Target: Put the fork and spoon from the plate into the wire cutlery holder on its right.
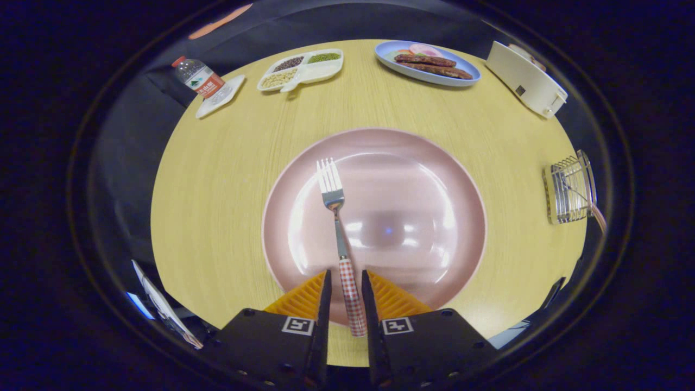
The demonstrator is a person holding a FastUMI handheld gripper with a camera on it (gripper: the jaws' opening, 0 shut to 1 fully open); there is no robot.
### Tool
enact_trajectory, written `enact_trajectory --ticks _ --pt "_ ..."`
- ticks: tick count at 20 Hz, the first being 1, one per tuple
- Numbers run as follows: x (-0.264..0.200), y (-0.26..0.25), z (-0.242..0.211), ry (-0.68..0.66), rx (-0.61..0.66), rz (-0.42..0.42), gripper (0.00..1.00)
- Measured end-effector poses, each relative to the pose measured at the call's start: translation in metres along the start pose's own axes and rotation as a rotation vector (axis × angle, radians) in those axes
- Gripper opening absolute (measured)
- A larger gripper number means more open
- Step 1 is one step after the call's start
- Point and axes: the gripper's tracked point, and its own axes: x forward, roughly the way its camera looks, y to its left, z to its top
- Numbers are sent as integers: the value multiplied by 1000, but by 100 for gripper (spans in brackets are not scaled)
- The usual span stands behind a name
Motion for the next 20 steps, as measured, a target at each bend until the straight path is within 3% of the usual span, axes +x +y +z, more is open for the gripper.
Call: enact_trajectory --ticks 2,4,6,12,20 --pt "2 -3 0 16 -1 -1 33" --pt "6 -3 -9 33 2 4 15" --pt "0 -5 -8 20 -3 9 7" --pt "-27 -31 -10 5 -10 38 7" --pt "-93 -88 4 -47 -48 136 7"
